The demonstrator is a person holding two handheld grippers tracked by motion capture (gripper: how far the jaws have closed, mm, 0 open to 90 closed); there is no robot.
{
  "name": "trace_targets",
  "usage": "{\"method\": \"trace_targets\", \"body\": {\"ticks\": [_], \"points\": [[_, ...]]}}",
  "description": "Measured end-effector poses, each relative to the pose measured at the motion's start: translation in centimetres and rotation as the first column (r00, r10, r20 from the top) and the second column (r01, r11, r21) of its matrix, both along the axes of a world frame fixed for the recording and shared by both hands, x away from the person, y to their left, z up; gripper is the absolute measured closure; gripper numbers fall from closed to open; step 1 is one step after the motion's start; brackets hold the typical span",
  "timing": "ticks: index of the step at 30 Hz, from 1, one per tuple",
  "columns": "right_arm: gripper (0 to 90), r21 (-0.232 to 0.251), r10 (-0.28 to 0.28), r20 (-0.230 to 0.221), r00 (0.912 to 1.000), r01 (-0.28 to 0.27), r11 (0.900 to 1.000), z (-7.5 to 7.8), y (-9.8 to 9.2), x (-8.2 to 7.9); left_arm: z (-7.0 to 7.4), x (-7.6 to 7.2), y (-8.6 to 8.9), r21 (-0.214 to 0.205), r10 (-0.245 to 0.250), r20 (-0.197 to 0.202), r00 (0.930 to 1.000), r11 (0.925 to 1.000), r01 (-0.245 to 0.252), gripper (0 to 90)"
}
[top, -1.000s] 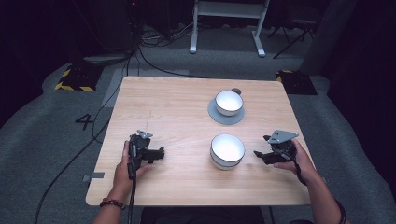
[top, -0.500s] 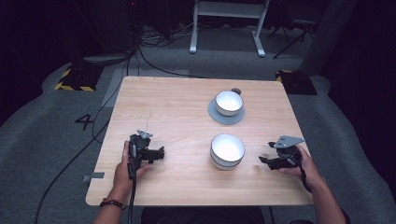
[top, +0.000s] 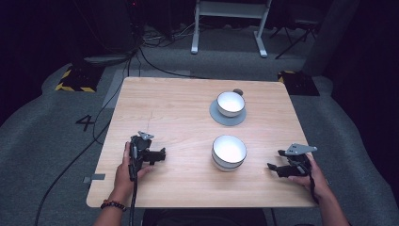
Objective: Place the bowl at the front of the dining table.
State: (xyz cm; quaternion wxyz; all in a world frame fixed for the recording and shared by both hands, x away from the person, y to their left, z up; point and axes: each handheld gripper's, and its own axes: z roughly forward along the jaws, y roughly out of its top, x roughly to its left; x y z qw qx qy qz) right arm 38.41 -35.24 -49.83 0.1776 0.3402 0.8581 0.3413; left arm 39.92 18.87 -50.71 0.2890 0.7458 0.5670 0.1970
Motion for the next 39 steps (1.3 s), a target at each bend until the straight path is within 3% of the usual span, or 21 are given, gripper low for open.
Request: {"method": "trace_targets", "body": {"ticks": [7, 39], "points": [[19.3, 0.075, -0.039, -0.007, 0.9992, 0.04, 0.9964, -0.6, -1.3, -0.4, 0.0, 0.0, 0.0, 0.0, -0.001, 0.0, 1.0, 1.0, 0.001, 0.0], [19.7, 0.074, -0.043, -0.004, 0.9991, 0.043, 0.9964, -0.6, -1.3, -0.8, 0.0, 0.2, 0.1, 0.008, -0.01, 0.004, 0.9999, 0.9999, 0.01, 0.0]]}}
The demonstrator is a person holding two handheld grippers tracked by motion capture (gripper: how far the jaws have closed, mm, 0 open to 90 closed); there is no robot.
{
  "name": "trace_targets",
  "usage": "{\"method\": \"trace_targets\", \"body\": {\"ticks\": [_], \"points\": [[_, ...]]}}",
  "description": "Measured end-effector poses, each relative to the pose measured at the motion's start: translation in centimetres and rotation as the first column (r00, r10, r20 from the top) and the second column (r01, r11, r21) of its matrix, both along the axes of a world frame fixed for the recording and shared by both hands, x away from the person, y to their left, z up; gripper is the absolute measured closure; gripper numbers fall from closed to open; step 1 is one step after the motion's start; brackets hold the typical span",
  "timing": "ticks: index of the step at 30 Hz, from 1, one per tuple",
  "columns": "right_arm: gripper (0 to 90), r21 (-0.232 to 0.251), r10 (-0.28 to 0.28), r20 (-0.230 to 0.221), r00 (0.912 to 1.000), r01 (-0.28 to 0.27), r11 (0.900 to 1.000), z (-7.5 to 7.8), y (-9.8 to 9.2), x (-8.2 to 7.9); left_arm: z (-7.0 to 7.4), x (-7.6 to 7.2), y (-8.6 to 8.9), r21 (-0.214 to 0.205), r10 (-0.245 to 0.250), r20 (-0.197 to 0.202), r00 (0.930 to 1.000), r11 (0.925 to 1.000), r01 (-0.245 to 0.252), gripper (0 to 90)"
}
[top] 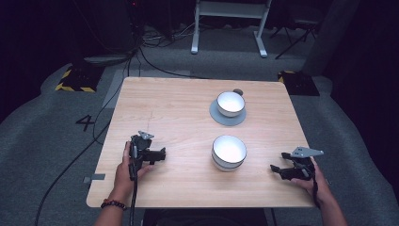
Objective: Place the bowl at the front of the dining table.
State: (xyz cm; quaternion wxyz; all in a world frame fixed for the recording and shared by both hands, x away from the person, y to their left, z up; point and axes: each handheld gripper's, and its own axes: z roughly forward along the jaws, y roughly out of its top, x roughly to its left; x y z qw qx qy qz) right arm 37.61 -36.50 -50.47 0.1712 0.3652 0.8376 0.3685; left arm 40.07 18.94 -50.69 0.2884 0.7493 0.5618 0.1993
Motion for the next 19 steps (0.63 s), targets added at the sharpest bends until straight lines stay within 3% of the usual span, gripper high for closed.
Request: {"method": "trace_targets", "body": {"ticks": [19], "points": [[20.6, -0.002, 0.009, 0.0, 1.0, -0.009, 1.0, 0.02, -0.04, -0.01, 0.0, 0.02, 0.02, 0.0, -0.003, 0.0, 1.0, 1.0, 0.003, 0.0]]}}
